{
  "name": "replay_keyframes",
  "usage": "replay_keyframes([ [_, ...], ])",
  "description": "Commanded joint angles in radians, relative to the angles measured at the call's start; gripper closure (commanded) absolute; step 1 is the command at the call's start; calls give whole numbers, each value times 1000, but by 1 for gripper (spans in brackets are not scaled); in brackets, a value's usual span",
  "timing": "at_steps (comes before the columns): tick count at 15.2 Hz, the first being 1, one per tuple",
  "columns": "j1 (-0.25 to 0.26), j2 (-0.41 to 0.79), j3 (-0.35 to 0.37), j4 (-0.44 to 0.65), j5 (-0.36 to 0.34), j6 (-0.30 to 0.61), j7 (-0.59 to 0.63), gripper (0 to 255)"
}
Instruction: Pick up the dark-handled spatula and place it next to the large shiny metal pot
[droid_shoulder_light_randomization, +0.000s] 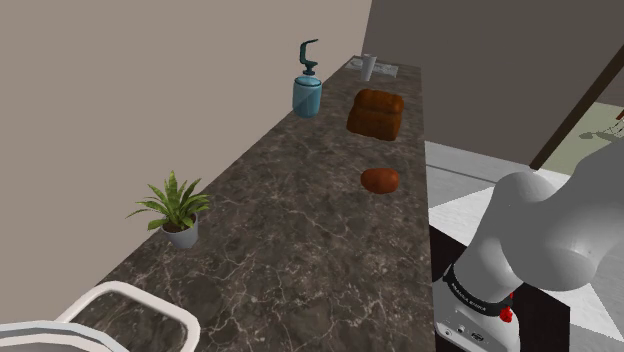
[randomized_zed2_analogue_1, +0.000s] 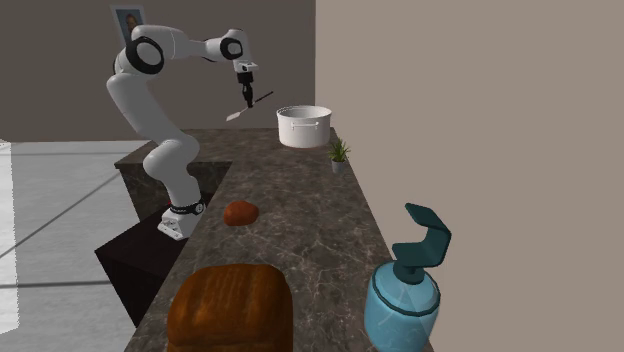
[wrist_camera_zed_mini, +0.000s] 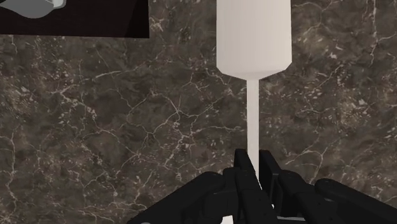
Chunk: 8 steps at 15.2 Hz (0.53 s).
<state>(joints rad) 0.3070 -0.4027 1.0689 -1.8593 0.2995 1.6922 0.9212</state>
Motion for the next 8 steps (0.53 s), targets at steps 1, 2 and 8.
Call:
replay_keyframes([
  [1,7,-9,-1,-35,8,29,-6,255],
  [2,8,-10,1,-49,11,41,-7,255],
  [8,12,-15,20,-128,23,119,-11,255],
])
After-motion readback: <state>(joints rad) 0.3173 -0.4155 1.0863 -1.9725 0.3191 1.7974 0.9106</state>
